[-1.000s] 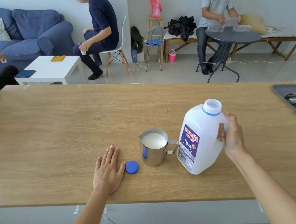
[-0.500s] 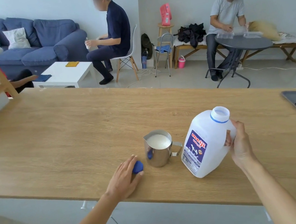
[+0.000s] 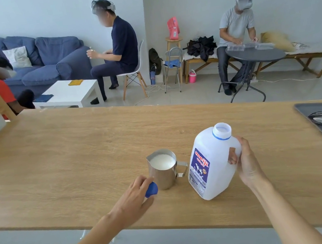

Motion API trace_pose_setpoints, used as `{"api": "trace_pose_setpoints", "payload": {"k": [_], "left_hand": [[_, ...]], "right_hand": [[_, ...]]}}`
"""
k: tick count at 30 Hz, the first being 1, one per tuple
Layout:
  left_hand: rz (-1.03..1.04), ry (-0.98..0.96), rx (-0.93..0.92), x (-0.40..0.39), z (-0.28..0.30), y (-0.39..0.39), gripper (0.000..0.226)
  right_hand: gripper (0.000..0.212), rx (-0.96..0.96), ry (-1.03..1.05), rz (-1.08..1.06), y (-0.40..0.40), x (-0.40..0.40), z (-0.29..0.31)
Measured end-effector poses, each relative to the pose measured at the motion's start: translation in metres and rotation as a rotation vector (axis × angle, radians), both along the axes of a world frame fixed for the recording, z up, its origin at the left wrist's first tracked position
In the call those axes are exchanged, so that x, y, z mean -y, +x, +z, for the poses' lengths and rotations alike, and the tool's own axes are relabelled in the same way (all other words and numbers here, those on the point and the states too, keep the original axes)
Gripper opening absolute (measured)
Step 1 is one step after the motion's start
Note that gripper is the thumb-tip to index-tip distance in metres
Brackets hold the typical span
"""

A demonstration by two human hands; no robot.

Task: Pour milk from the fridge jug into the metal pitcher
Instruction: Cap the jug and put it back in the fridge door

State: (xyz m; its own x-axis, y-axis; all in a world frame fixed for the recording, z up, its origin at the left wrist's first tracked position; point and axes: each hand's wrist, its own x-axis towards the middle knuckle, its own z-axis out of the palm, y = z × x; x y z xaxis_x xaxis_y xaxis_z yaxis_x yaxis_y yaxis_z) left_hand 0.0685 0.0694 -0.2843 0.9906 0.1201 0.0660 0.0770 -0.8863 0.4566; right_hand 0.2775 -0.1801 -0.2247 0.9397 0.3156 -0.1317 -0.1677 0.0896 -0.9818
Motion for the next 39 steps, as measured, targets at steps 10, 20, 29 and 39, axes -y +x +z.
{"api": "trace_pose_setpoints", "payload": {"k": [10,20,29,39], "left_hand": [[-0.175,-0.090,0.257,0.053,0.146,0.082,0.046],[-0.298,-0.013,0.115,0.087,0.170,0.142,0.049],[-0.337,0.108,0.055,0.091,0.185,0.160,0.047],[-0.482,0.081,-0.144,0.089,0.206,0.167,0.052]], "right_hand": [[0.056,-0.053,-0.129,-0.133,-0.013,-0.005,0.009],[0.059,-0.089,-0.136,-0.199,-0.025,-0.005,0.007],[0.057,-0.059,-0.144,-0.173,-0.016,-0.003,0.007],[0.055,-0.033,-0.116,-0.154,-0.013,-0.003,0.008]]}}
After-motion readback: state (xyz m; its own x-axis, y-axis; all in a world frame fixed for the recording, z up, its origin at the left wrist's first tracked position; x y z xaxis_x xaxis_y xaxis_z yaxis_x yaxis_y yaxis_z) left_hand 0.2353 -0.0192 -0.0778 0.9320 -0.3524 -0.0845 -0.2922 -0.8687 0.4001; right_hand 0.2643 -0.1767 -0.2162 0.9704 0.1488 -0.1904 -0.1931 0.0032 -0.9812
